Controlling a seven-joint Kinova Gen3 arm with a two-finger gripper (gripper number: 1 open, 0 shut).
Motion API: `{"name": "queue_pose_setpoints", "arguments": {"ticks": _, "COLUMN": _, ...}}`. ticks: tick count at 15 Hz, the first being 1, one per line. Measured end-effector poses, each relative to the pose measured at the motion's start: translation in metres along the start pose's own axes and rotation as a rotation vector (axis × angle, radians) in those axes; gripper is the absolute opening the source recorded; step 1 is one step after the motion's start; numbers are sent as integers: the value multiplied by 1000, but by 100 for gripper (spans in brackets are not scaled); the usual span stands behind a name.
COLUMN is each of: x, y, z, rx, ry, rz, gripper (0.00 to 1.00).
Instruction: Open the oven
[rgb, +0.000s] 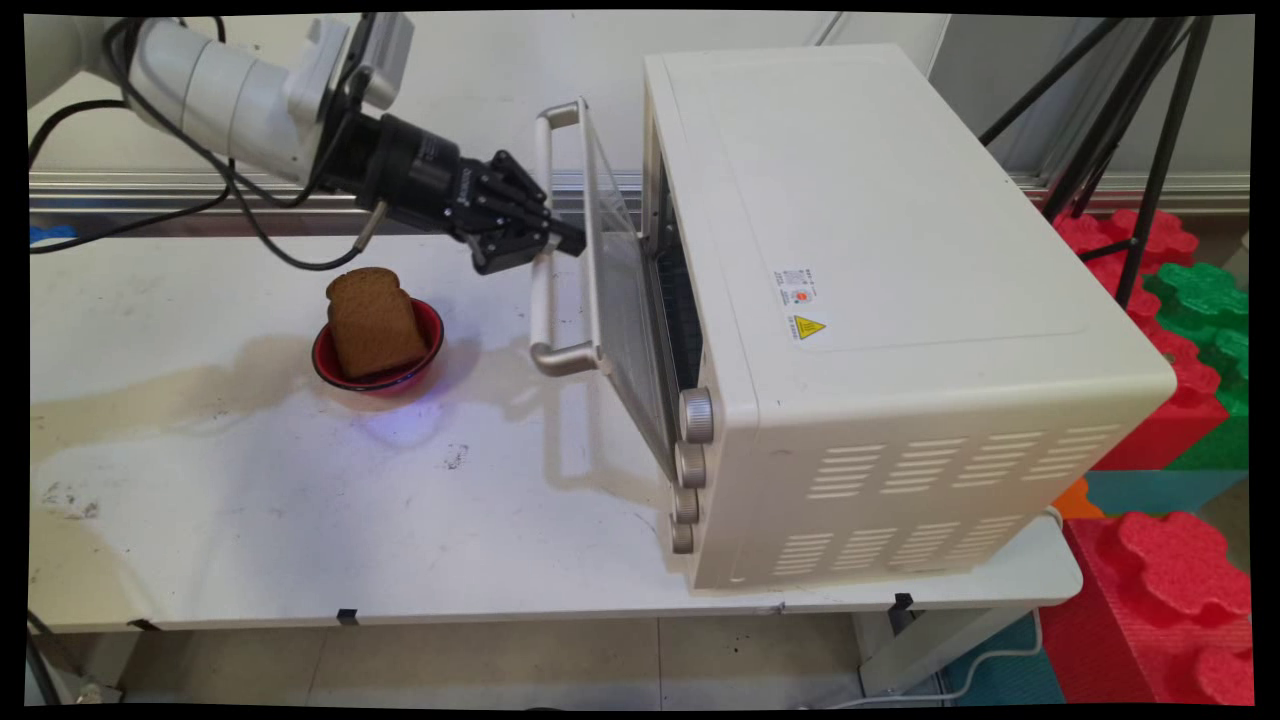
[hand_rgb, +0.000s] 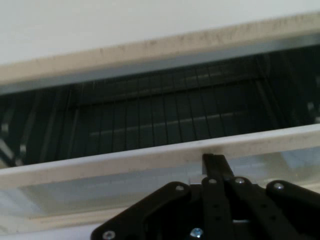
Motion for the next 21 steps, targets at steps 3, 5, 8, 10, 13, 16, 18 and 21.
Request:
{"name": "queue_pose_setpoints", "arguments": {"ticks": 3, "x": -13, "y": 2, "z": -6, "rx": -8, "ry": -23, "rz": 5, "gripper": 0}}
{"name": "queue_pose_setpoints", "arguments": {"ticks": 5, "x": -21, "y": 4, "z": -10, "rx": -12, "ry": -37, "rz": 5, "gripper": 0}}
{"name": "queue_pose_setpoints", "arguments": {"ticks": 8, "x": -31, "y": 6, "z": -15, "rx": -19, "ry": -55, "rz": 6, "gripper": 0}}
{"name": "queue_pose_setpoints", "arguments": {"ticks": 10, "x": -38, "y": 8, "z": -17, "rx": -23, "ry": -68, "rz": 6, "gripper": 0}}
{"name": "queue_pose_setpoints", "arguments": {"ticks": 13, "x": -48, "y": 8, "z": -19, "rx": -34, "ry": -86, "rz": 8, "gripper": 0}}
{"name": "queue_pose_setpoints", "arguments": {"ticks": 16, "x": -57, "y": 10, "z": -22, "rx": -40, "ry": -101, "rz": 8, "gripper": 0}}
{"name": "queue_pose_setpoints", "arguments": {"ticks": 18, "x": -63, "y": 10, "z": -24, "rx": -44, "ry": -112, "rz": 8, "gripper": 0}}
{"name": "queue_pose_setpoints", "arguments": {"ticks": 21, "x": -72, "y": 13, "z": -27, "rx": -48, "ry": -130, "rz": 8, "gripper": 0}}
